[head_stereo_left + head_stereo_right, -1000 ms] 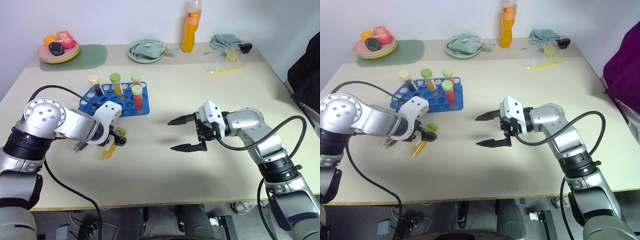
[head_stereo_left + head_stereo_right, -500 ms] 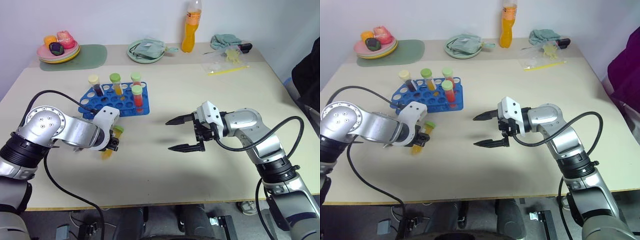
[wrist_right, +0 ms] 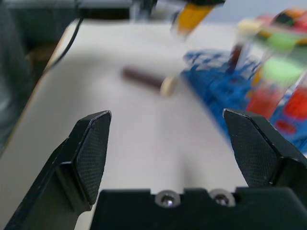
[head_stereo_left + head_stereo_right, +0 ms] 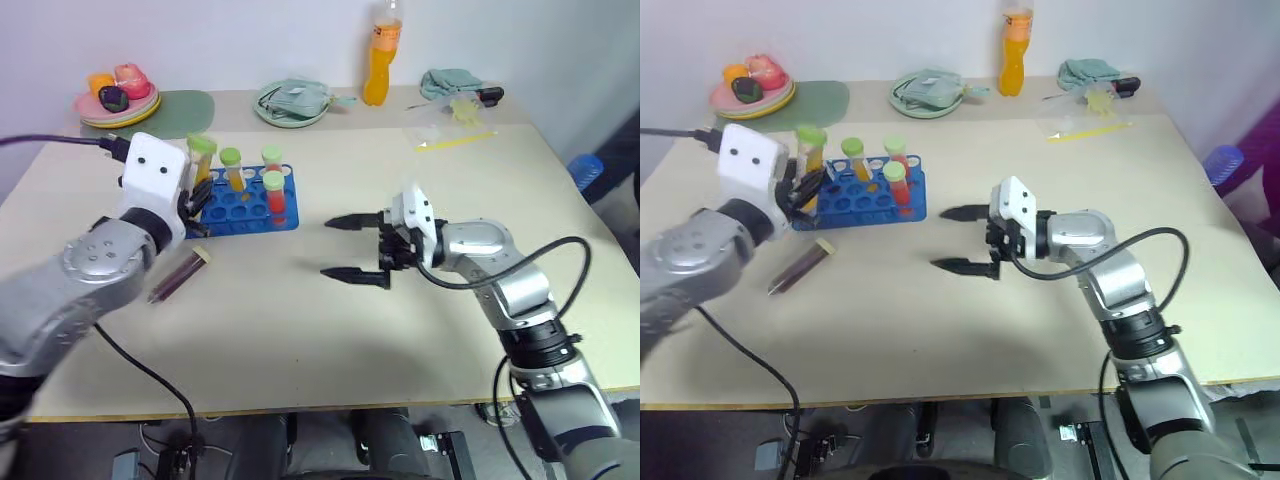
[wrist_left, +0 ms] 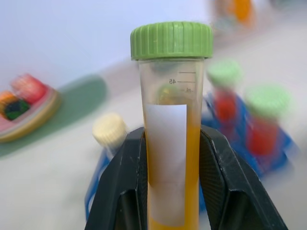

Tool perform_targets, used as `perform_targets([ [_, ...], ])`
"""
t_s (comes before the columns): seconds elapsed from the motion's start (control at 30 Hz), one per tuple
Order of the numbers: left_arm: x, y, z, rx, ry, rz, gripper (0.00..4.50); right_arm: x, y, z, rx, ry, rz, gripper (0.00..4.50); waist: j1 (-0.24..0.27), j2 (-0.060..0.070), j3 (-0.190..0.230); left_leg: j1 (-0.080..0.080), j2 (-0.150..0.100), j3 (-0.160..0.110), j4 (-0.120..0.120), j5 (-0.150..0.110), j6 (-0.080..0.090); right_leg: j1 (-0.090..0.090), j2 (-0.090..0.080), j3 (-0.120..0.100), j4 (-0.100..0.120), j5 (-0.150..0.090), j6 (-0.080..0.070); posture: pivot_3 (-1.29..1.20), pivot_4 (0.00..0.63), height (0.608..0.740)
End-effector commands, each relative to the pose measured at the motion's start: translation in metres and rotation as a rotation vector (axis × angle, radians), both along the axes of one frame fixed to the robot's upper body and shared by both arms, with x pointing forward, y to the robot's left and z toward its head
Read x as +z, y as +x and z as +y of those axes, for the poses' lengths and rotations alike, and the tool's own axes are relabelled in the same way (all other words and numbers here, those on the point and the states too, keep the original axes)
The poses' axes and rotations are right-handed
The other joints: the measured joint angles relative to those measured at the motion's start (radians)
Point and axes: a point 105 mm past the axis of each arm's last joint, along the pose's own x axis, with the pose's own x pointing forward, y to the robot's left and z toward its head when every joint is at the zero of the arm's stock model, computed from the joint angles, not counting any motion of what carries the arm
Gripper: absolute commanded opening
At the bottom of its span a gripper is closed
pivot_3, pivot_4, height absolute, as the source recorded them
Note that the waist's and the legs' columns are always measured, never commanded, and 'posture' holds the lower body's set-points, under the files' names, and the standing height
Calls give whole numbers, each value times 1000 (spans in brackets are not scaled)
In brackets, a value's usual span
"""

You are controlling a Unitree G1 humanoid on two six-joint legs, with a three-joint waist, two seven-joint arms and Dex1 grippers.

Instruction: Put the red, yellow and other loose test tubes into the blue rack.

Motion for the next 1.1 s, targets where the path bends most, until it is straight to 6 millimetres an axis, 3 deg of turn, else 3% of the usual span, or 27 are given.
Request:
perform_targets([
  [0.03, 7, 10, -5, 60, -16, -220, 1144, 12, 14, 0, -125, 89, -20, 4159, 8, -1, 0, -1, 0, 0, 1, -1, 1, 0, 0, 0, 0, 0, 0, 0, 150, 729],
  [0.27, -23, 28, -42, -27, -66, -320, 1144, 1, 4, -1, -157, 125, 45, 4159, 7, -2, -1, -2, -2, 0, 2, -3, 6, -1, -3, 0, -1, 1, 2, 0, 150, 729],
  [0.67, -46, 37, -42, -13, -47, -309, 1144, -1, 1, -9, -198, 120, 63, 4159, 2, -1, -1, -1, 0, 0, 2, -5, 8, -2, -1, 0, 2, 1, 2, 0, 150, 729],
  [1.1, -64, 39, -35, 23, -80, -242, 1144, -2, 1, -5, -174, 114, 63, 4159, 5, -1, -1, -1, 0, 0, 3, -5, 8, -2, -1, 0, 2, 1, 3, 0, 150, 729],
])
